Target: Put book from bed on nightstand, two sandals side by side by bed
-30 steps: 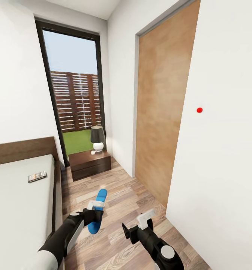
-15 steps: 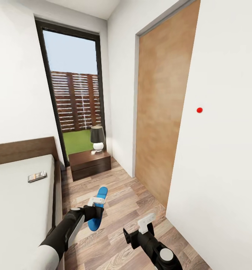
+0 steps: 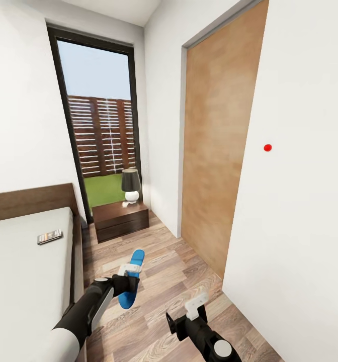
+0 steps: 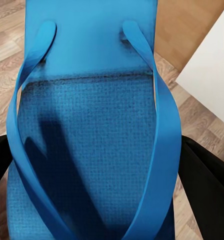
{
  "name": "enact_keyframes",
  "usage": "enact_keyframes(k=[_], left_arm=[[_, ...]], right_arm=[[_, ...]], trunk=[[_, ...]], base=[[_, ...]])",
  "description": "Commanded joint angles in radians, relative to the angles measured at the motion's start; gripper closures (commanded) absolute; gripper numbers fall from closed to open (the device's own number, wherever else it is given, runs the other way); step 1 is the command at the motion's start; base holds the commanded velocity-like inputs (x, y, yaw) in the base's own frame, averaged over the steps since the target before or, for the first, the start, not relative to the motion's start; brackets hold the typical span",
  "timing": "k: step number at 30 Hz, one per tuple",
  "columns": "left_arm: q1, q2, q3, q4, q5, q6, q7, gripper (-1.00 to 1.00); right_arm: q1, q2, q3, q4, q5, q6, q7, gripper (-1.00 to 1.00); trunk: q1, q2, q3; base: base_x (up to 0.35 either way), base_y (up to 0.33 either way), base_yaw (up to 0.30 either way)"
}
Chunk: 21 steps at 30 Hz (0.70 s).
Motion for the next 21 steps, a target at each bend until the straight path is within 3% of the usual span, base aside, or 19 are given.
enact_keyframes(k=[1, 11, 17, 21], left_arm=[[-0.001, 0.000, -0.001, -0.001, 0.008, 0.007, 0.001, 1.00], [-0.004, -0.002, 0.000, -0.002, 0.009, 0.017, 0.003, 1.00], [-0.024, -0.002, 0.001, -0.002, 0.010, 0.064, 0.002, 1.00], [-0.033, -0.006, -0.002, -0.002, 0.009, 0.087, 0.003, 1.00]], right_arm=[[-0.001, 0.000, -0.001, -0.001, 0.000, 0.006, 0.003, -1.00], [-0.002, -0.002, -0.014, 0.042, 0.002, 0.005, 0.001, -1.00], [-0.002, 0.000, -0.067, 0.082, 0.004, -0.001, -0.019, -1.00], [-0.002, 0.000, -0.093, 0.133, 0.005, -0.052, -0.075, -1.00]], trunk=[[0.000, -0.002, -0.002], [0.000, -0.002, -0.002], [0.000, -0.002, -0.002], [0.000, -0.002, -0.002]], base=[[0.000, 0.000, 0.000], [0.000, 0.000, 0.000], [0.000, 0.000, 0.000], [0.000, 0.000, 0.000]])
